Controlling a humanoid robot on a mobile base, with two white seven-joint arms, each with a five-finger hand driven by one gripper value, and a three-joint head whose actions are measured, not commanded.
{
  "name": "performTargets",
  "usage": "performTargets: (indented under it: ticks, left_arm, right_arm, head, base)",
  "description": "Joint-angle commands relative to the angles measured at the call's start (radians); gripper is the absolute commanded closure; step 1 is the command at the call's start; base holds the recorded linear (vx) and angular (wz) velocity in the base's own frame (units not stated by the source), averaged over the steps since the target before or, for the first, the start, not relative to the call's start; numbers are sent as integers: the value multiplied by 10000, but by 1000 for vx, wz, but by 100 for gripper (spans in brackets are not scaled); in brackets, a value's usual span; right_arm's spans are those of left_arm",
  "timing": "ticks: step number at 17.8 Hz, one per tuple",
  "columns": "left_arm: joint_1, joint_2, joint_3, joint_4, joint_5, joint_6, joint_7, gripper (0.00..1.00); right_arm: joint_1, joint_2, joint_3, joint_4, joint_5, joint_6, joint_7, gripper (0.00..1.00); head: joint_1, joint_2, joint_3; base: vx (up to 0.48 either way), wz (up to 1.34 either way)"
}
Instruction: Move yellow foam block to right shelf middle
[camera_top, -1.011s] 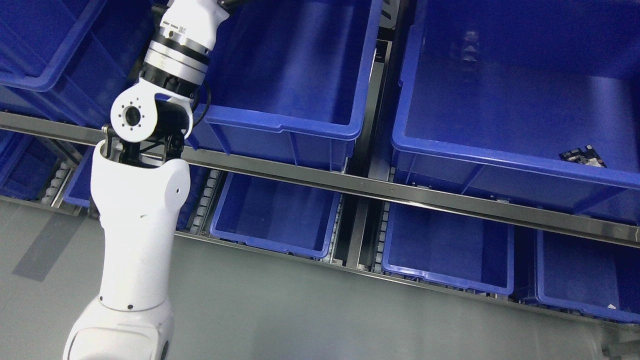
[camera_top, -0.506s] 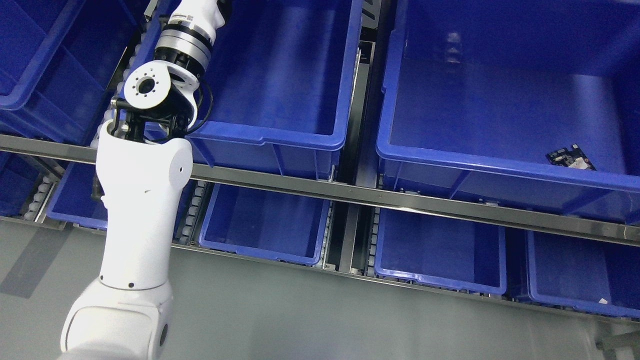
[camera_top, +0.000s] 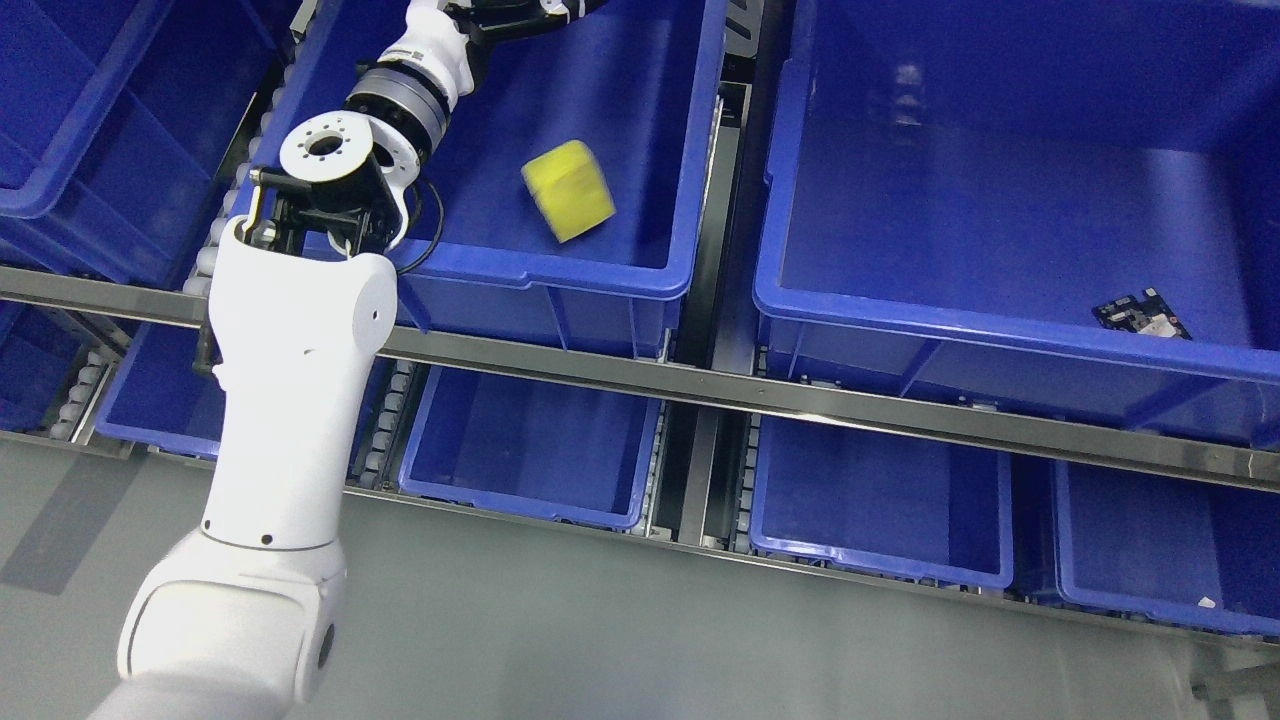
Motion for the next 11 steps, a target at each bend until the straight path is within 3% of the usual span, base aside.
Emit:
performTargets:
  ticks: [1,5,11]
  left_arm:
    - [352,174,597,-522,-2,-1135,-58,0]
    - [1765,174,659,-2350,13,-3009,-58,0]
    - [2901,174,858,-3642,13,-3241,-58,0]
  right_arm:
    - [-15,-175,0,-175,-115,-3,-4,0]
    - [-15,-175,0,-175,-115,-3,-4,0]
    - [-15,-175,0,-175,-115,-3,-4,0]
  head:
    - [0,0,0]
    - [0,0,0]
    - [0,0,0]
  base:
    - [0,0]
    - [0,0]
    - [0,0]
